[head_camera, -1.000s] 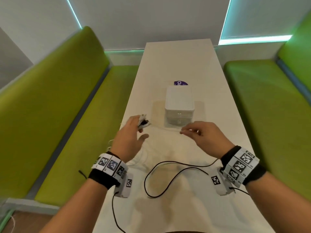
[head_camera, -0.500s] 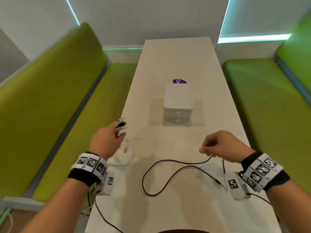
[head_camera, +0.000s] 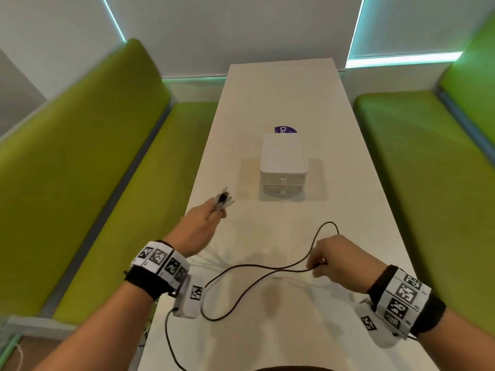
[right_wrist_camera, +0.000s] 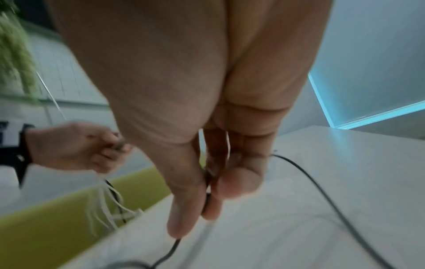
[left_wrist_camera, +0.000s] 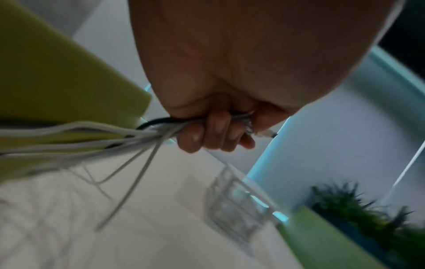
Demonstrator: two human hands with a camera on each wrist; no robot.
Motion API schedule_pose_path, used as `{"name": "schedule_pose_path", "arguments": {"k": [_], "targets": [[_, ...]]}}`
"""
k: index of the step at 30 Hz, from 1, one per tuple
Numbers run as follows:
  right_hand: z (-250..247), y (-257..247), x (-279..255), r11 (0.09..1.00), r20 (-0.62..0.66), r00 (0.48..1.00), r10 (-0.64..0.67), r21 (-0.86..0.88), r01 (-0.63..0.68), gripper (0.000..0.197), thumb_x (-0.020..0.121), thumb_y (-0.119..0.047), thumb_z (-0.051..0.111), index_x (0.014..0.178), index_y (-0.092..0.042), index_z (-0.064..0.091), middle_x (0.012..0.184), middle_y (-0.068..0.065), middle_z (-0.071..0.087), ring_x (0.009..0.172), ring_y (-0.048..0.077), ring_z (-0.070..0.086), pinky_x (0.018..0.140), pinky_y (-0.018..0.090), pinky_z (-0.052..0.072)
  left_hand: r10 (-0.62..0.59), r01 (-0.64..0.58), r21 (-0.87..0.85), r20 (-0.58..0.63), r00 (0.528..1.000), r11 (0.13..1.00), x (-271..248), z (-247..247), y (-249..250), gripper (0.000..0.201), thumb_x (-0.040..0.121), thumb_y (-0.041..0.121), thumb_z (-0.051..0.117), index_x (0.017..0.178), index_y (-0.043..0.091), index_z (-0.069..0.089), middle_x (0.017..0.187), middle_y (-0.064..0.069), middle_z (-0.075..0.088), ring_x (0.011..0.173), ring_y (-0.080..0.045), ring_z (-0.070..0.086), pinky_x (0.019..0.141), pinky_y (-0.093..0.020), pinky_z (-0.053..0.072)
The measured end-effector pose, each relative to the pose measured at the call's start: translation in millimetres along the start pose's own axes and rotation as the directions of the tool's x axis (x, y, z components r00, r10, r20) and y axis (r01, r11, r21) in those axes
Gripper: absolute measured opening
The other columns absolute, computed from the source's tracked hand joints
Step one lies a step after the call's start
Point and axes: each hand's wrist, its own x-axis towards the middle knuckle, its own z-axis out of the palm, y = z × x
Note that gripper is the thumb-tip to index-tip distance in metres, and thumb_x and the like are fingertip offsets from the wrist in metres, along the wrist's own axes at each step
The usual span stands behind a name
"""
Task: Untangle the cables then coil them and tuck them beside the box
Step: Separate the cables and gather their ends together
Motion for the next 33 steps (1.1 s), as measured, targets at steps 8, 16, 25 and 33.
{"name": "schedule_pose_path", "arguments": {"k": [8,16,25,33], "targets": [[-53,-59,1,0.879,-0.330,0.904,-0.273,0.297,0.374,0.030,0.090,0.000,0.069,0.100,-0.026,0.081,0.093,-0.008,0.059,0.074,0.013,0.066,0.074,0.027,0.058,0.156,0.022,-0.572,0.260,0.953,0.820,-13,59,46,0.022,0.106,0.005,0.040,0.103,0.000,0.061,0.087,-0.020,0.071,0.080,-0.035,0.070,0.077,-0.040,0.058],[-60,-72,6,0.815,-0.561,0.808,-0.180,0.375,0.442,0.027,0.085,-0.003,0.075,0.101,-0.024,0.067,0.089,-0.010,0.070,0.086,0.013,0.068,0.075,0.036,0.060,0.151,0.172,-0.716,0.363,0.920,0.676,-16,63,54,0.024,0.107,0.014,0.040,0.099,0.005,0.060,0.065,-0.002,0.042,0.052,-0.011,0.032,0.053,-0.021,0.028],[3,-89,19,0.420,-0.159,0.982,-0.102,0.888,0.187,0.057,0.078,-0.014,0.078,0.128,-0.014,0.052,0.112,0.013,0.072,0.097,0.028,0.073,0.096,0.042,0.057,0.079,0.027,-0.942,0.056,0.995,0.334,-7,38,70,0.027,0.103,0.024,0.037,0.082,0.012,0.048,0.071,-0.008,0.044,0.068,-0.027,0.054,0.067,-0.039,0.048],[0,-83,27,0.822,-0.113,0.986,-0.125,0.545,0.167,0.012,0.097,-0.018,0.062,0.101,-0.020,0.073,0.081,0.001,0.072,0.065,0.015,0.072,0.074,0.038,0.061,0.091,-0.053,-0.813,0.000,0.996,0.580,-6,27,68,0.030,0.110,0.025,0.032,0.082,0.015,0.037,0.062,0.003,0.034,0.042,-0.012,0.030,0.043,-0.024,0.029]]}}
